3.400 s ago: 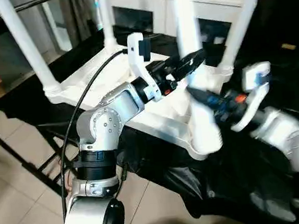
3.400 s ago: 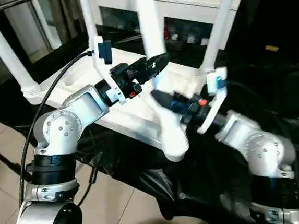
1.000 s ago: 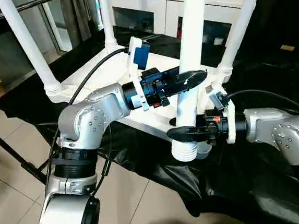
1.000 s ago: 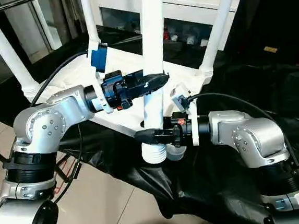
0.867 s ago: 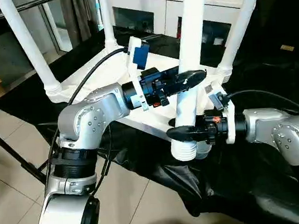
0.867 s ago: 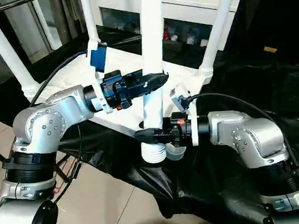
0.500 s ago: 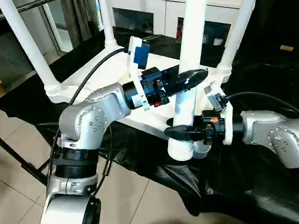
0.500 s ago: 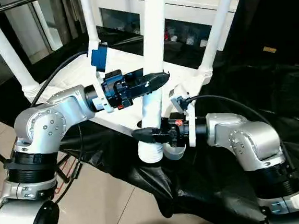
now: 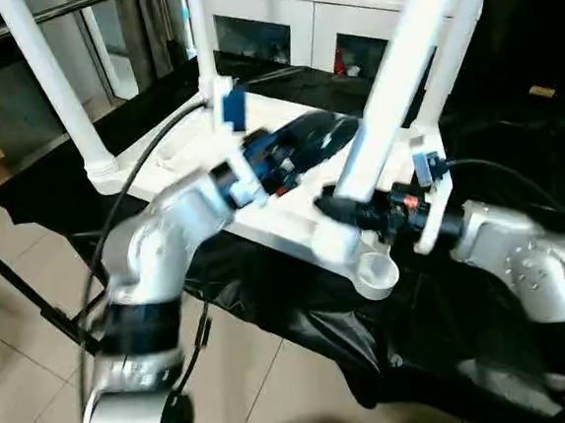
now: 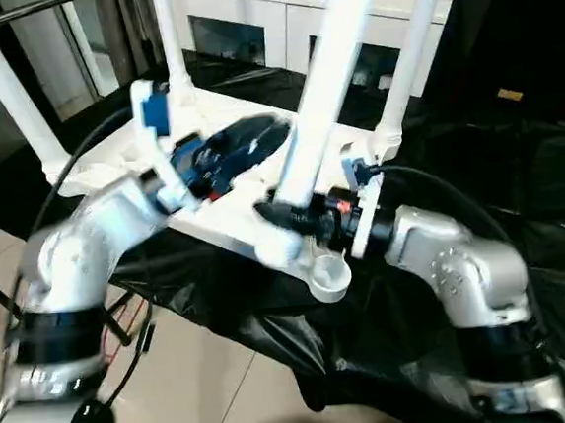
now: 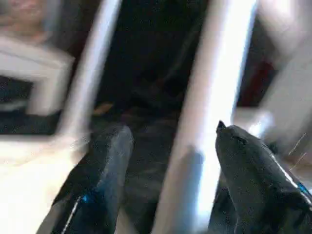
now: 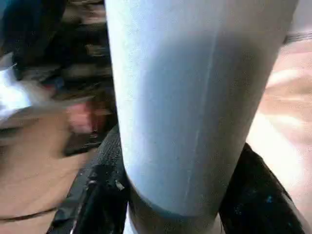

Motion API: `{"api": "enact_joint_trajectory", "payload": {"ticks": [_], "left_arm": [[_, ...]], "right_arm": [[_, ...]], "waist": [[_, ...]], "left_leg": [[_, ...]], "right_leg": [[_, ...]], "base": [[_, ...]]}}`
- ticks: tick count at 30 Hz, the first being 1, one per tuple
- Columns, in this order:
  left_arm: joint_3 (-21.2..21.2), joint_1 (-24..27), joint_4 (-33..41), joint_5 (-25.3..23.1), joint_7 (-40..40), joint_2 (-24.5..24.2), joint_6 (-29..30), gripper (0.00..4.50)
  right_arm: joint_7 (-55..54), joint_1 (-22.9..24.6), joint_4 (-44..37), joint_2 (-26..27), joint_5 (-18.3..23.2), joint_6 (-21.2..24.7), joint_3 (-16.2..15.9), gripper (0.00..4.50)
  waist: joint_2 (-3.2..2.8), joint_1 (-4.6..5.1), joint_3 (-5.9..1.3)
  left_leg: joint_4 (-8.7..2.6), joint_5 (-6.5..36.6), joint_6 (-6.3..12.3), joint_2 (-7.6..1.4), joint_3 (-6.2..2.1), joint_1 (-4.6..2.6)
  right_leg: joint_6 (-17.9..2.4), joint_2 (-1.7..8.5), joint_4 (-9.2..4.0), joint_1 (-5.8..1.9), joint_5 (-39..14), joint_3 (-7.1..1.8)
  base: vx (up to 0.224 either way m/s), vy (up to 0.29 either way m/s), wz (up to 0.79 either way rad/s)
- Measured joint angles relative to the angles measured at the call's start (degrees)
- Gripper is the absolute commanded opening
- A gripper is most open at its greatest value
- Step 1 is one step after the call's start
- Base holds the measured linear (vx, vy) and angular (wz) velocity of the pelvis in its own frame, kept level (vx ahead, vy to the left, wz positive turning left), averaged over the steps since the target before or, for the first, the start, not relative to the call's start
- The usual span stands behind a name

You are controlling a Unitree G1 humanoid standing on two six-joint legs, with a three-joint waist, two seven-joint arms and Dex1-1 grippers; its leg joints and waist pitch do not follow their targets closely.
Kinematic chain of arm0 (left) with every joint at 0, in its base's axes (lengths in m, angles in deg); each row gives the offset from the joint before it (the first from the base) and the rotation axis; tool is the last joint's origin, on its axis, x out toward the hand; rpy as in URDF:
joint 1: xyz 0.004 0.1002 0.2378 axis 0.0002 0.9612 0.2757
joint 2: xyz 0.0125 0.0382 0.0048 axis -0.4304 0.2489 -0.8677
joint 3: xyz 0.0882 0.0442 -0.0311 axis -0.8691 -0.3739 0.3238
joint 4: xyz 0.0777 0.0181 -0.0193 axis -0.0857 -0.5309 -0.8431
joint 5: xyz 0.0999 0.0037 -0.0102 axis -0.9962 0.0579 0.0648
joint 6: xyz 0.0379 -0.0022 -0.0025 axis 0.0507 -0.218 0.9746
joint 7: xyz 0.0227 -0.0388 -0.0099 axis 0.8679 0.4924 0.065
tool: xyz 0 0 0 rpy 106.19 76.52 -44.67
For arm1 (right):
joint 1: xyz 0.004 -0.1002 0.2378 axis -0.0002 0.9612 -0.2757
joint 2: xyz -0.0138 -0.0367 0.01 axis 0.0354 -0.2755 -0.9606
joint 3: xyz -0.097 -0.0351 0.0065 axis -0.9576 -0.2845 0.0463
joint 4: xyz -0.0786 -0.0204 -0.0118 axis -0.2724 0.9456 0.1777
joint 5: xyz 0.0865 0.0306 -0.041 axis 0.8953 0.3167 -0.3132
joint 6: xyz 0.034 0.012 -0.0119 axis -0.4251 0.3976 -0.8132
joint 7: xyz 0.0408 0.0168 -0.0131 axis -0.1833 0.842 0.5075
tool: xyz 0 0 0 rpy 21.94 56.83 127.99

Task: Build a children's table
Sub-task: Pick table leg, then move to table

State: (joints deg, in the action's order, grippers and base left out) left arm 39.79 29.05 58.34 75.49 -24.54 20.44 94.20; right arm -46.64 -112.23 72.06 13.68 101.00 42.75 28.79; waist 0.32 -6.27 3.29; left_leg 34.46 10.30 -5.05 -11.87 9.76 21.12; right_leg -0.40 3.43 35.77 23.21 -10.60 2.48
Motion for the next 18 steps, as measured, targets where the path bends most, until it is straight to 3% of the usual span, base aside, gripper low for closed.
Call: {"api": "enact_joint_trajectory", "payload": {"ticks": [3,7,11,14,16,18], "left_arm": [[-3.48,1.60,-2.48,-6.71,-0.73,-2.81,-3.91,3.13],[-11.57,2.07,-6.11,-15.15,0.91,-5.97,-11.76,3.13],[-18.77,-0.13,-17.78,-21.70,3.97,-4.29,-20.85,3.13],[-17.55,-0.35,-23.54,-23.15,-0.40,-0.88,-23.88,3.13],[-15.42,-0.32,-23.41,-23.54,-5.95,0.71,-24.14,3.13],[-11.75,4.51,-14.50,-23.69,-13.08,1.30,-24.08,3.13]], "right_arm": [[-5.16,1.38,2.23,-1.11,-5.62,-2.90,0.03,1.91],[-9.32,4.24,2.49,-0.44,-7.53,-3.64,0.03,1.91],[-12.38,4.79,2.52,0.26,-11.04,-5.75,-0.45,1.91],[-17.43,4.69,2.77,1.28,-13.49,-5.93,-0.03,1.91],[-20.31,4.97,2.63,2.27,-14.08,-5.48,0.92,1.91],[-24.17,7.67,-1.06,3.77,-15.57,-5.05,1.12,1.91]], "waist": [[-0.01,-0.10,0.00],[0.00,0.05,0.01],[-0.03,0.41,-0.01],[-0.48,1.15,-0.04],[-0.64,1.49,0.02],[-0.70,2.13,-0.03]], "left_leg": [[0.00,-0.01,-0.02,0.01,0.02,0.03],[-0.02,0.01,0.01,0.02,0.00,0.04],[-0.06,0.00,0.00,0.03,0.04,0.04],[-0.06,0.01,0.00,0.05,0.00,0.07],[-0.06,0.01,0.00,0.04,-0.03,0.06],[-0.33,0.02,-0.01,0.01,-0.03,0.04]], "right_leg": [[0.26,0.00,-0.08,-0.04,-0.13,-0.01],[0.22,0.01,-0.11,-0.05,-0.11,-0.09],[0.13,0.00,-0.10,-0.02,-0.05,-0.09],[0.05,0.00,-0.15,-0.03,0.03,-0.10],[0.02,-0.01,-0.14,-0.02,0.05,-0.09],[-0.01,-0.03,-0.14,-0.05,-0.04,-0.15]], "base": [[0.000,0.000,0.00],[0.000,0.000,0.00],[0.000,0.000,0.00],[0.000,0.000,0.00],[0.000,0.000,0.00],[0.000,0.000,0.00]]}}
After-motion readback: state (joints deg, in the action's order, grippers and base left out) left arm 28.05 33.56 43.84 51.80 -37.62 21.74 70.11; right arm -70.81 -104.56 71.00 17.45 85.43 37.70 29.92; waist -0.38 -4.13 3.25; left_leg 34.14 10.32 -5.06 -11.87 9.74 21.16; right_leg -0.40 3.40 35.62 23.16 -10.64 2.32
